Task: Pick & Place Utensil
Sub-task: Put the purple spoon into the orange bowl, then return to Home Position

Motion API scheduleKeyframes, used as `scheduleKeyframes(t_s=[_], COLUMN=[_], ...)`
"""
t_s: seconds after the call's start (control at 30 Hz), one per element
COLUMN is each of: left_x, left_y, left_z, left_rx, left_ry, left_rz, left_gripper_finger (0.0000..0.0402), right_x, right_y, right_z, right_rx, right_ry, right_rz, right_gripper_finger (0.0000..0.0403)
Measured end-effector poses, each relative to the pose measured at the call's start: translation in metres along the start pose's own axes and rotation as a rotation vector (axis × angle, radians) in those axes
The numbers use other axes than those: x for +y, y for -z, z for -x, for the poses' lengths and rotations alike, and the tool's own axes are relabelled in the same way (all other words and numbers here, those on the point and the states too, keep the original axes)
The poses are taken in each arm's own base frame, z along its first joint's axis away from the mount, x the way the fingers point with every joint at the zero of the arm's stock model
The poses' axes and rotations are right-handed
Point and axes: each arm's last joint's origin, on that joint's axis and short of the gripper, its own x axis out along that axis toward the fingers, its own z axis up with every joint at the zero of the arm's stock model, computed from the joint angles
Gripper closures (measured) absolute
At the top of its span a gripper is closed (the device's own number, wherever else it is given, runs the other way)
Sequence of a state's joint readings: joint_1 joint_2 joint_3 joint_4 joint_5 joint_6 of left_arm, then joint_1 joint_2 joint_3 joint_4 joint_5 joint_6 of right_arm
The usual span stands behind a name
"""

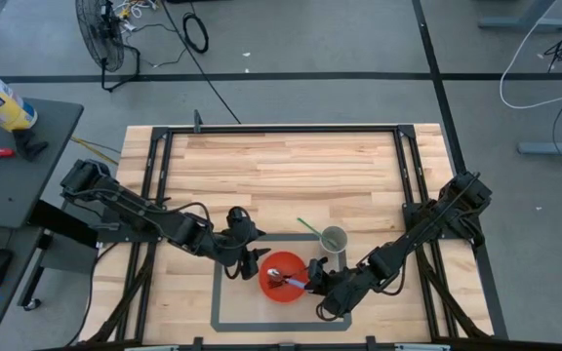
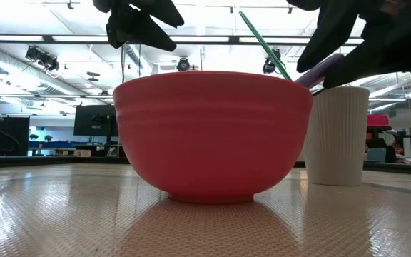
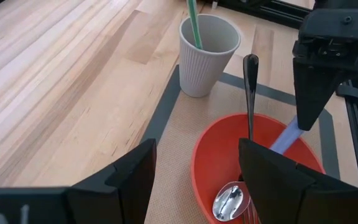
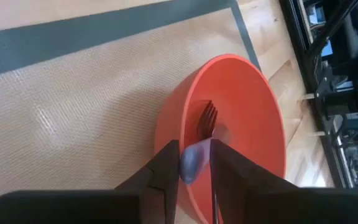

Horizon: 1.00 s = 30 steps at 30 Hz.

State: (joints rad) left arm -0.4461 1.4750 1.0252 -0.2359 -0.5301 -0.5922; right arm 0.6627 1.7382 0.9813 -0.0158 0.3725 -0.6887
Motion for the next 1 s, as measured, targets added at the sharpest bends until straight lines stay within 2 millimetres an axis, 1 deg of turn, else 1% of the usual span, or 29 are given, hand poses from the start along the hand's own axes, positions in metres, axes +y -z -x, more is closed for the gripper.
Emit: scheduleKeyframes(t_s=[0.13, 0.37, 0.6, 0.8, 0.87, 1.0], left_x=[0.0, 0.0, 0.0, 0.005, 0.007, 0.008], left_y=[0.0, -0.001, -0.002, -0.005, -0.007, -0.01], left_z=[0.0, 0.0, 0.0, -0.003, -0.005, -0.006], left_rx=[0.0, -0.009, -0.029, -0.041, -0.041, -0.055], left_ry=[0.0, -0.005, -0.017, -0.042, -0.036, -0.035], left_rz=[0.0, 0.022, -0.018, -0.012, -0.004, -0.014], left_gripper_finger=[0.017, 0.017, 0.017, 0.017, 0.017, 0.017], right_x=[0.0, 0.001, 0.003, -0.001, -0.005, -0.014], right_y=[0.0, -0.001, -0.006, -0.011, -0.01, -0.004], right_z=[0.0, 0.0, 0.005, 0.026, 0.038, 0.068], right_rx=[0.001, -0.029, -0.046, -0.014, 0.018, 0.091], right_ry=[-0.001, -0.042, -0.031, 0.042, 0.08, 0.169], right_rz=[-0.006, -0.09, -0.099, -0.12, -0.16, -0.258], right_gripper_finger=[0.0311, 0.0308, 0.0277, 0.0246, 0.0238, 0.0225])
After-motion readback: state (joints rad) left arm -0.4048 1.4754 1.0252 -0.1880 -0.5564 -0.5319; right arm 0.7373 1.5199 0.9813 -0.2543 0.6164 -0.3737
